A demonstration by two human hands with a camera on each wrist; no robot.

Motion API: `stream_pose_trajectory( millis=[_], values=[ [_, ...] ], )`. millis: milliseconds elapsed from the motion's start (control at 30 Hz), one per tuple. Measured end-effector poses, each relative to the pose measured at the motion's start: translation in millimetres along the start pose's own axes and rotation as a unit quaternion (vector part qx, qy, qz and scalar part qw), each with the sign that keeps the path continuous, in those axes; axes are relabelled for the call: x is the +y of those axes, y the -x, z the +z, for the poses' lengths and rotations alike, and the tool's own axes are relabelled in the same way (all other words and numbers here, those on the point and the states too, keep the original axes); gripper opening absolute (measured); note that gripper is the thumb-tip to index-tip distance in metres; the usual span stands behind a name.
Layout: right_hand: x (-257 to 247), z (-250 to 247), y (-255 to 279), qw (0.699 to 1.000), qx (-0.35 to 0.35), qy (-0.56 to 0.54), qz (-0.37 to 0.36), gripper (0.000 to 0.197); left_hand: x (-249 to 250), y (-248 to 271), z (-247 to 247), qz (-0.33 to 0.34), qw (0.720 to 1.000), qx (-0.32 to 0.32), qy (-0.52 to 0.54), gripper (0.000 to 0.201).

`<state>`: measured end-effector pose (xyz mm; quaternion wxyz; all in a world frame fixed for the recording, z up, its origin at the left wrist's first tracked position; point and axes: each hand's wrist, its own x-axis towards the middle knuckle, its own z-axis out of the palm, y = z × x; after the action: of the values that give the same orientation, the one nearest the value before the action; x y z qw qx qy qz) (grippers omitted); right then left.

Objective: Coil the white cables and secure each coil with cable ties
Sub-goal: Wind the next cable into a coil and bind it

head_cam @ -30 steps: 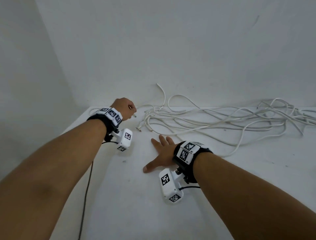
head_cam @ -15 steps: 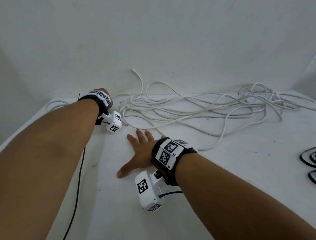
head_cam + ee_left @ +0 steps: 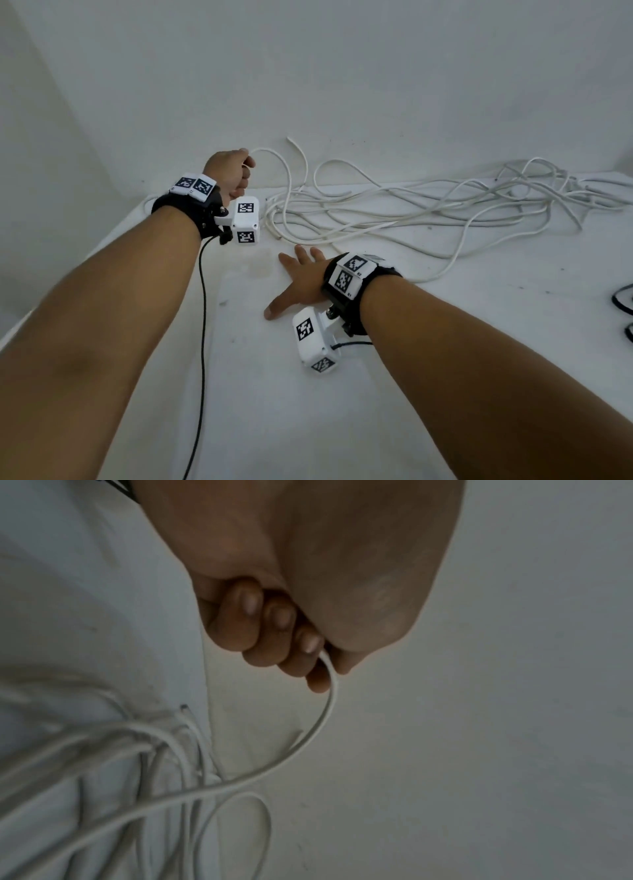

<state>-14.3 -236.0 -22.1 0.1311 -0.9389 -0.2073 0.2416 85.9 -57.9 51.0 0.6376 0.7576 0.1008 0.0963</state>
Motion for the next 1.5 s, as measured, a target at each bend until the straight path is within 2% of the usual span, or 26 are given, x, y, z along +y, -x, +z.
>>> stream_pose_trajectory(
  millis=[133,200,267,300,333,400,433,467,500,567,633,700,800,867,933,1000,1100,1200,1267,1333,1400,1467,1500],
  values=[
    [-2,-5,13,0.999,0.016,-0.046,-0.014,0.103,6,51,2,0.047,0.995,-0.058,0.072,0.028],
    [-4,-11,28,0.998,0.016,-0.052,-0.031,0.084,8,77,1,0.066,0.991,-0.081,0.087,0.030],
    [3,-17,41,0.990,0.055,-0.115,-0.060,0.059,10,103,1,0.086,0.987,-0.107,0.083,0.031],
    [8,-19,45,0.973,0.114,-0.181,-0.083,0.047,12,115,1,0.091,0.985,-0.125,0.077,0.031],
    [14,-21,47,0.938,0.202,-0.263,-0.097,0.034,13,127,2,0.095,0.983,-0.144,0.067,0.031],
    [26,-23,52,0.834,0.397,-0.369,-0.104,0.014,16,147,6,0.099,0.977,-0.182,0.047,0.033],
    [31,-25,56,0.795,0.458,-0.380,-0.118,0.014,18,155,8,0.098,0.974,-0.199,0.044,0.033],
    [34,-28,61,0.773,0.481,-0.385,-0.151,0.018,19,161,11,0.098,0.971,-0.214,0.046,0.034],
    [36,-31,66,0.768,0.477,-0.383,-0.190,0.024,20,167,15,0.097,0.968,-0.227,0.052,0.034],
    [39,-38,76,0.783,0.437,-0.366,-0.248,0.028,21,175,24,0.086,0.963,-0.244,0.074,0.034],
    [42,-43,80,0.794,0.405,-0.364,-0.270,0.022,22,181,32,0.066,0.958,-0.259,0.109,0.035],
    [46,-48,83,0.789,0.394,-0.383,-0.275,0.022,22,186,39,0.034,0.945,-0.281,0.162,0.037],
    [53,-53,89,0.770,0.367,-0.443,-0.276,0.020,21,196,47,-0.001,0.908,-0.339,0.246,0.037],
    [55,-55,93,0.760,0.351,-0.484,-0.256,0.027,21,205,53,0.023,0.879,-0.377,0.290,0.032],
    [55,-55,96,0.767,0.347,-0.484,-0.238,0.039,25,213,61,0.066,0.864,-0.381,0.322,0.026],
    [53,-53,98,0.788,0.346,-0.457,-0.223,0.046,28,215,70,0.095,0.869,-0.344,0.344,0.025],
    [49,-46,100,0.846,0.336,-0.378,-0.171,0.053,25,209,78,0.118,0.885,-0.245,0.378,0.022],
    [48,-40,102,0.909,0.293,-0.257,-0.149,0.038,10,199,82,0.144,0.909,-0.138,0.365,0.018],
    [50,-36,102,0.939,0.264,-0.172,-0.136,0.031,-1,189,81,0.177,0.923,-0.066,0.336,0.018],
    [54,-29,102,0.956,0.242,-0.117,-0.120,0.033,-12,176,72,0.207,0.932,0.012,0.297,0.018],
    [57,-24,102,0.959,0.245,-0.081,-0.120,0.030,-24,165,63,0.218,0.952,0.054,0.210,0.018],
    [57,-25,103,0.953,0.267,-0.062,-0.131,0.020,-37,161,59,0.244,0.967,0.034,0.058,0.018],
    [57,-27,102,0.945,0.289,-0.058,-0.139,0.015,-43,162,60,0.255,0.967,0.006,-0.016,0.017]
  ],
)
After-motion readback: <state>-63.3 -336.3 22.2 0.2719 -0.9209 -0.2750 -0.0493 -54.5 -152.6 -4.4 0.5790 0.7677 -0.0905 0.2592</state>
